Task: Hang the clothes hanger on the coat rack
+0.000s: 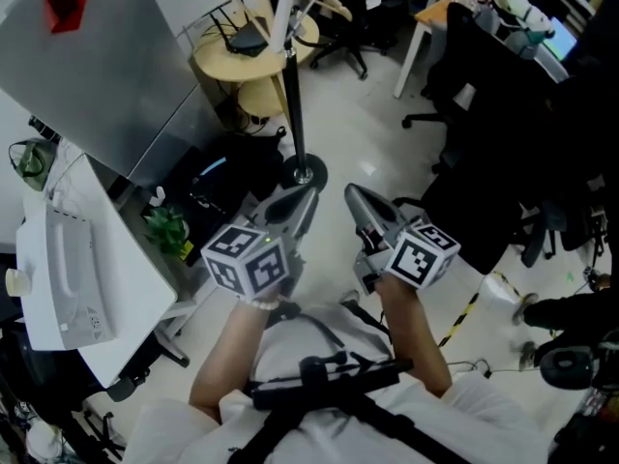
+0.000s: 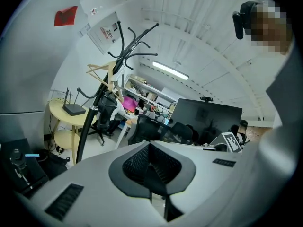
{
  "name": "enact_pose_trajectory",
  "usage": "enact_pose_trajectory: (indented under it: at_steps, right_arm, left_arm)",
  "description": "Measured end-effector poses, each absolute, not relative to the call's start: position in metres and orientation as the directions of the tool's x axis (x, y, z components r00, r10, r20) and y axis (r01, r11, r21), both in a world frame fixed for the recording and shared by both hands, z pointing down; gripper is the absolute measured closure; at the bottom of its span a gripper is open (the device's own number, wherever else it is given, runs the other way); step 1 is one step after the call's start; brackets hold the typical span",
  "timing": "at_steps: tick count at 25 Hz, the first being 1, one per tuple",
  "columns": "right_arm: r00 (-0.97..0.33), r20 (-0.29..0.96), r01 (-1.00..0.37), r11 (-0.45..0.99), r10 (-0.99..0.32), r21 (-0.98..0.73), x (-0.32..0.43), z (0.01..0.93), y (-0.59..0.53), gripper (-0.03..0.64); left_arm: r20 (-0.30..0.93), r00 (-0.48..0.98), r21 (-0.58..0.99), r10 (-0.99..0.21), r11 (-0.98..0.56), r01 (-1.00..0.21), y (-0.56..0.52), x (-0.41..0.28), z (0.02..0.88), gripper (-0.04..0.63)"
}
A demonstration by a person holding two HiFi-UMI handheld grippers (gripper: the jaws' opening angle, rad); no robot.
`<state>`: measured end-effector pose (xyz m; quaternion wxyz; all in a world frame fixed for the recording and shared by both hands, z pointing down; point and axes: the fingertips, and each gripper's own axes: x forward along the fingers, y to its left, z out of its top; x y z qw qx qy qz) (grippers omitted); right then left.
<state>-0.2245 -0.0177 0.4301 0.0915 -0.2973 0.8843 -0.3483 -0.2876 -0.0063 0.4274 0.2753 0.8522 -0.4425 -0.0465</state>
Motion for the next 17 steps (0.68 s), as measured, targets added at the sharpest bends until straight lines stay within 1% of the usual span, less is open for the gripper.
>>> enact_pose_trajectory:
  at_steps: [4,8,17]
  right_arm:
    - [-0.802,0.098,-0.518,0.605,-0.589,-0.604,-0.253,0.431,-0.014,0.617]
    - [-0.798,0.112,-0.527,0.596,-0.592,-0.605,-0.272,0.435,-0.011,0.617]
    - [-0.782,0.159,-0.569,0.584,-0.603,-0.579,-0.283,0.437,-0.006,0.617]
  left_arm:
    - [0.154,0.616,0.525,-0.773,-0.464,-0.713,-0.005,-0.309,0.429,0.595]
    - [0.139,0.63,0.545,-0.764,-0.472,-0.693,-0.007,-0.325,0.43,0.595]
    - [0.108,0.661,0.572,-0.742,-0.498,-0.652,-0.011,-0.328,0.427,0.595]
